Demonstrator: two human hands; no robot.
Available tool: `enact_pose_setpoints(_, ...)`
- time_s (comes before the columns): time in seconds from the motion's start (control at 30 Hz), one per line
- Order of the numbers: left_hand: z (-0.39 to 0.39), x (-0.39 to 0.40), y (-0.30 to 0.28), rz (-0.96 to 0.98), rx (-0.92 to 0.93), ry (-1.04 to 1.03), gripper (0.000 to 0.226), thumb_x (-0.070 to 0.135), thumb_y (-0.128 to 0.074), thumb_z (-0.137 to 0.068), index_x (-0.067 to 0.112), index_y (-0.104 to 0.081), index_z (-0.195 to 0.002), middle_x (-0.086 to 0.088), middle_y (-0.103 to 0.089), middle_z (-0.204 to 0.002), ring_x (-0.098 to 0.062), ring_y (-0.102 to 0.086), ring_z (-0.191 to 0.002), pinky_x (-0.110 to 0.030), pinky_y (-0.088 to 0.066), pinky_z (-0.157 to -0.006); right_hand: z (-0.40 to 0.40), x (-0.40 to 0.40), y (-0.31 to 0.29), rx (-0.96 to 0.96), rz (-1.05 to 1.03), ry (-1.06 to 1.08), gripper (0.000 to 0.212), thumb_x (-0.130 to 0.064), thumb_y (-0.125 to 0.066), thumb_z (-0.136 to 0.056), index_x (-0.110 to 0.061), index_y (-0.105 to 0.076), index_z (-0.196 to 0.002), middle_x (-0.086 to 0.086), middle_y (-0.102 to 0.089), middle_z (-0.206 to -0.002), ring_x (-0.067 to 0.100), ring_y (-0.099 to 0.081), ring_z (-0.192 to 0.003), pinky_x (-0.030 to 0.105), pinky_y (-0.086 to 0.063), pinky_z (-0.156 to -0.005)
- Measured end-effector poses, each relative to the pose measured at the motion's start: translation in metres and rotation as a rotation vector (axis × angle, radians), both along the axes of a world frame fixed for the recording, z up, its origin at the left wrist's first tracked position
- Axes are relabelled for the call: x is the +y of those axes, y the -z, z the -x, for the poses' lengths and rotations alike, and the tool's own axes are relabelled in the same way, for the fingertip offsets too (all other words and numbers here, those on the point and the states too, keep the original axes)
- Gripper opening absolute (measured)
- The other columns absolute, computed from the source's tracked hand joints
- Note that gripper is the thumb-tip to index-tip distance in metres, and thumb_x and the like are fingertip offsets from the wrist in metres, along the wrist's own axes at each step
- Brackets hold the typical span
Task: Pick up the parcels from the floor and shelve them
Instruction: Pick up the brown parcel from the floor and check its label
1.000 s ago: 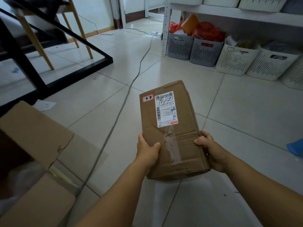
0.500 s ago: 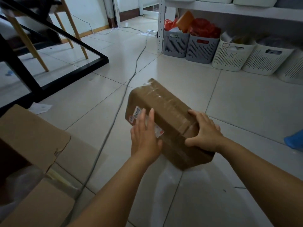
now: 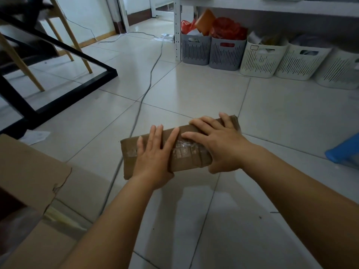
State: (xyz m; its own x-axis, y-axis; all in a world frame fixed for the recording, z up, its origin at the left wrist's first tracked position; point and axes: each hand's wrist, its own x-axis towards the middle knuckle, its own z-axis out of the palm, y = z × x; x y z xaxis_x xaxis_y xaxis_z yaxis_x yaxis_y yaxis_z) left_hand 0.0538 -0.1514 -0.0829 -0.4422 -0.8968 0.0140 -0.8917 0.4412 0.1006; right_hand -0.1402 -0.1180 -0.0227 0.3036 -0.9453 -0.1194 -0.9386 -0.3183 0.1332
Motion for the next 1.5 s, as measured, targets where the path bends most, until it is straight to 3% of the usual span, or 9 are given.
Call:
enact_pose_setpoints(0.2, -0.007, 0.002, 0.005, -0.075, 0.341, -0.2, 0.115, 0.058, -0.073, -0.065, 0.04, -0.002, -0.153, -0.008, -0.018, -0.158, -0.029, -0.017, -0.146, -0.052, -0.014, -0.117, -0.015, 0.001, -0.003, -0.007, 0.117, 0.057, 0.091, -0.039, -0.061, -0.086, -0.035, -0.003, -0.156, 0.001, 0.013, -0.167, 0.024, 0.023, -0.149, 0.052, 0.019, -0.113)
enact_pose_setpoints(0.37, -0.014, -0.009, 0.012, -0.42, 0.908, -0.484, 0.113, 0.062, -0.075, -0.058, 0.041, -0.013, -0.15, -0.005, -0.04, -0.149, -0.031, -0.046, -0.129, -0.056, -0.044, -0.102, -0.022, 0.003, 0.018, -0.295, 0.185, 0.166, 0.09, -0.044, -0.059, -0.09, -0.033, 0.0, -0.157, -0.001, 0.007, -0.167, 0.02, 0.014, -0.152, 0.044, 0.01, -0.117)
enact_pose_setpoints(0.47, -0.02, -0.01, 0.01, -0.628, 1.298, -0.6, 0.093, 0.046, -0.075, -0.078, 0.035, -0.02, -0.152, -0.006, -0.048, -0.146, -0.025, -0.059, -0.112, -0.041, -0.054, -0.085, -0.022, 0.004, 0.031, -0.463, 0.116, 0.305, 0.096, -0.047, -0.06, -0.088, -0.028, 0.005, -0.157, 0.002, 0.008, -0.167, 0.021, 0.009, -0.152, 0.047, 0.001, -0.12)
enact_pose_setpoints(0.53, -0.025, -0.01, 0.011, -0.732, 1.421, -0.614, 0.08, 0.042, -0.068, -0.086, 0.032, -0.025, -0.152, -0.003, -0.054, -0.142, -0.018, -0.062, -0.103, -0.035, -0.051, -0.074, -0.02, 0.004, 0.037, -0.588, 0.095, 0.414, 0.099, -0.049, -0.061, -0.087, -0.027, 0.006, -0.157, 0.003, 0.005, -0.167, 0.022, 0.004, -0.153, 0.049, -0.004, -0.121)
enact_pose_setpoints(0.7, -0.034, -0.01, 0.016, -0.8, 1.52, -0.566, 0.063, 0.047, -0.068, -0.083, 0.035, -0.045, -0.141, 0.0, -0.068, -0.127, -0.024, -0.063, -0.117, -0.055, -0.045, -0.102, -0.015, -0.001, 0.037, -0.928, 0.106, 0.629, 0.084, -0.048, -0.049, -0.095, -0.026, 0.002, -0.157, 0.003, -0.013, -0.166, 0.026, -0.025, -0.147, 0.053, -0.025, -0.116)
enact_pose_setpoints(0.8, -0.034, -0.01, 0.018, -0.822, 1.568, -0.488, 0.078, 0.054, -0.075, -0.066, 0.034, -0.05, -0.138, -0.002, -0.068, -0.129, -0.029, -0.062, -0.12, -0.059, -0.042, -0.104, -0.012, -0.001, 0.03, -1.138, 0.015, 0.694, 0.073, -0.049, -0.04, -0.099, -0.03, 0.001, -0.157, 0.004, -0.035, -0.158, 0.015, -0.06, -0.108, 0.036, -0.049, -0.086)
enact_pose_setpoints(0.9, -0.032, -0.01, 0.019, -0.814, 1.587, -0.454, 0.081, 0.054, -0.075, -0.065, 0.033, -0.049, -0.139, -0.003, -0.068, -0.129, -0.031, -0.062, -0.121, -0.06, -0.042, -0.104, -0.009, 0.0, 0.031, -1.198, -0.035, 0.7, 0.068, -0.049, -0.036, -0.1, -0.033, -0.003, -0.157, 0.003, -0.05, -0.147, 0.001, -0.059, -0.081, 0.025, -0.046, -0.068)
enact_pose_setpoints(1.07, -0.029, -0.009, 0.017, -0.797, 1.614, -0.436, 0.084, 0.052, -0.075, -0.064, 0.031, -0.047, -0.141, -0.004, -0.069, -0.127, -0.03, -0.063, -0.119, -0.058, -0.043, -0.104, -0.006, -0.001, 0.034, -1.233, -0.022, 0.674, 0.059, -0.05, -0.034, -0.101, -0.033, -0.017, -0.155, 0.001, -0.06, -0.134, 0.014, -0.065, -0.096, 0.036, -0.052, -0.085)
enact_pose_setpoints(1.5, -0.028, -0.019, -0.005, -0.714, 1.744, -0.319, 0.063, 0.032, -0.066, -0.08, 0.02, -0.051, -0.14, -0.013, -0.072, -0.121, -0.029, -0.072, -0.101, -0.042, -0.06, -0.079, -0.008, -0.008, 0.021, -1.326, 0.085, 0.601, 0.043, -0.043, -0.029, -0.104, -0.031, -0.039, -0.144, -0.015, -0.063, -0.101, 0.002, -0.064, -0.089, 0.021, -0.047, -0.067)
